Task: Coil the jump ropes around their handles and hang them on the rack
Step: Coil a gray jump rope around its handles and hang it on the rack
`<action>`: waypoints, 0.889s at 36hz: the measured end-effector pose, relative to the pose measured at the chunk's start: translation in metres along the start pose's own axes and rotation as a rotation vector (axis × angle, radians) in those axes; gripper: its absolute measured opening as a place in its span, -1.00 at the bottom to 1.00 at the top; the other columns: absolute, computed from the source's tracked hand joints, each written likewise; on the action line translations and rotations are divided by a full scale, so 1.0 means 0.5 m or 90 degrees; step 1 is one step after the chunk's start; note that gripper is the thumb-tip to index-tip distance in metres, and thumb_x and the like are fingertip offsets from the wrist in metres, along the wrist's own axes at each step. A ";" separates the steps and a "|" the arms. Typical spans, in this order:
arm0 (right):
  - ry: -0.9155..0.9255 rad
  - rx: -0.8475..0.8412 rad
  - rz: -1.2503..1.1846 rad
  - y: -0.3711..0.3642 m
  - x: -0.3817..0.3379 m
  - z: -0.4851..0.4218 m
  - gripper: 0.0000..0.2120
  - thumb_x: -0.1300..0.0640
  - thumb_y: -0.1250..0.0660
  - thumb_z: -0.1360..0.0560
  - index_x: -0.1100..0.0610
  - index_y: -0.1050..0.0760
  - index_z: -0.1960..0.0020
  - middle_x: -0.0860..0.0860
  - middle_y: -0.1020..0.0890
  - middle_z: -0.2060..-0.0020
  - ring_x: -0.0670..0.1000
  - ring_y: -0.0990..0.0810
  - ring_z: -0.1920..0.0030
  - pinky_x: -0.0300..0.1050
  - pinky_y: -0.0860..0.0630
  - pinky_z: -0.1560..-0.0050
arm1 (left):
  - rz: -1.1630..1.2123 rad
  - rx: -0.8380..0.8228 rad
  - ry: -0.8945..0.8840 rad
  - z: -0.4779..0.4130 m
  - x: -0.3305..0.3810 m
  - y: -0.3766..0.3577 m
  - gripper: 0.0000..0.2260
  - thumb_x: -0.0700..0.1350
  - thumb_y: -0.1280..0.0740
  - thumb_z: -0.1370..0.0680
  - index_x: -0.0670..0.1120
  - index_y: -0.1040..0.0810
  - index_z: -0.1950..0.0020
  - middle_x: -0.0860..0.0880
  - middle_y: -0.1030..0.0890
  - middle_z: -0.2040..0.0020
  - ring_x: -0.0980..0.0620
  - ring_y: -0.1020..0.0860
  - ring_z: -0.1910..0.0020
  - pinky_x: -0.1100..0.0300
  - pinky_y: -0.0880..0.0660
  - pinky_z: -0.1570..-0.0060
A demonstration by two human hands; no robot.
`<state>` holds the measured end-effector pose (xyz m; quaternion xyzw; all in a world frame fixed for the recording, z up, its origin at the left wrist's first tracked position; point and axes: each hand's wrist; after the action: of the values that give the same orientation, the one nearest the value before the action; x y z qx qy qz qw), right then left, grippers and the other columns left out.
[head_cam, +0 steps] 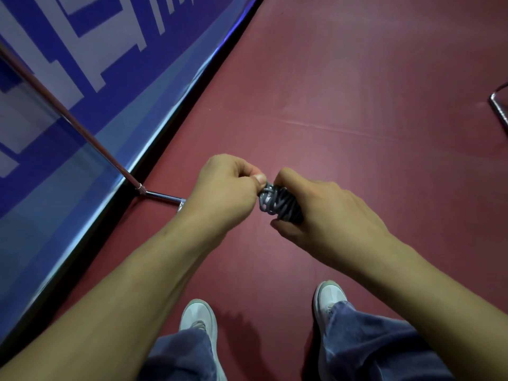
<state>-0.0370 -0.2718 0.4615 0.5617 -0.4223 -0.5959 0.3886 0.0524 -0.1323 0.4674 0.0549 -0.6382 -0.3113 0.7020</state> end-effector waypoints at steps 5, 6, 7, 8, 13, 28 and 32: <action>-0.034 -0.011 -0.077 -0.005 -0.002 -0.009 -0.63 -0.12 -0.42 -0.46 -0.12 -0.24 -0.05 -0.06 -0.56 0.23 0.18 -0.56 0.22 0.08 -0.55 0.29 | -0.116 0.100 -0.098 0.006 0.010 -0.008 -0.84 -0.18 -0.33 -0.59 -0.06 -0.62 0.16 0.07 -0.61 0.26 0.10 -0.56 0.24 0.17 -0.45 0.22; -0.052 -0.030 -0.130 -0.006 -0.004 -0.011 -0.65 -0.11 -0.43 -0.46 -0.12 -0.27 -0.04 -0.05 -0.56 0.26 0.15 -0.58 0.27 0.10 -0.59 0.31 | -0.126 0.116 -0.124 0.009 0.013 -0.009 -0.86 -0.21 -0.32 -0.59 -0.08 -0.61 0.15 0.06 -0.61 0.25 0.07 -0.56 0.21 0.19 -0.45 0.21; -0.071 -0.054 -0.203 -0.005 -0.004 -0.012 -0.67 -0.09 -0.45 -0.46 -0.12 -0.31 -0.03 -0.04 -0.57 0.29 0.12 -0.59 0.34 0.10 -0.62 0.37 | -0.120 0.124 -0.154 0.012 0.016 -0.009 -0.87 -0.24 -0.32 -0.58 -0.10 -0.60 0.14 0.05 -0.60 0.25 0.07 -0.56 0.22 0.21 -0.46 0.21; -0.092 -0.085 -0.282 -0.004 -0.004 -0.013 -0.71 -0.06 -0.46 -0.48 -0.11 -0.34 -0.02 -0.02 -0.58 0.32 0.09 -0.58 0.43 0.06 -0.61 0.46 | -0.105 0.123 -0.190 0.013 0.017 -0.006 -0.88 -0.27 -0.32 -0.57 -0.12 -0.59 0.13 0.04 -0.60 0.26 0.07 -0.55 0.24 0.20 -0.46 0.21; -0.132 -0.215 -0.504 0.021 -0.003 -0.011 -0.76 -0.04 -0.47 -0.53 -0.06 -0.42 -0.05 0.08 -0.52 0.33 0.08 -0.52 0.46 -0.04 -0.54 0.47 | -0.057 0.108 -0.310 0.026 0.030 0.015 -0.87 -0.29 -0.35 -0.57 -0.10 -0.60 0.12 0.01 -0.62 0.27 0.05 -0.56 0.24 0.24 -0.49 0.27; -0.083 -0.190 -0.653 0.003 -0.004 -0.007 -0.68 0.00 -0.52 -0.51 -0.11 -0.44 -0.16 0.10 -0.55 0.31 0.19 -0.58 0.42 0.13 -0.61 0.43 | 0.137 0.021 -0.258 0.007 0.032 0.059 -0.79 -0.33 -0.39 -0.57 -0.05 -0.61 -0.10 0.01 -0.64 0.12 0.16 -0.64 0.13 0.29 -0.57 0.06; -0.054 -0.066 -0.641 -0.016 -0.027 -0.009 -0.66 0.04 -0.51 -0.51 -0.14 -0.43 -0.18 -0.03 -0.59 0.36 0.17 -0.58 0.46 0.14 -0.61 0.50 | 0.194 0.067 -0.236 0.007 0.047 0.072 -0.81 -0.33 -0.38 -0.58 -0.04 -0.61 -0.05 0.04 -0.65 0.20 0.07 -0.64 0.17 0.19 -0.62 0.05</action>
<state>-0.0313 -0.2569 0.4584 0.6508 -0.0841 -0.7519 0.0629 0.0622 -0.1145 0.5053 -0.0637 -0.7722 -0.1729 0.6080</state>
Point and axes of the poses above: each hand's wrist, its own z-axis away from the middle knuckle, its own y-axis out of the back of the hand, x = y × z
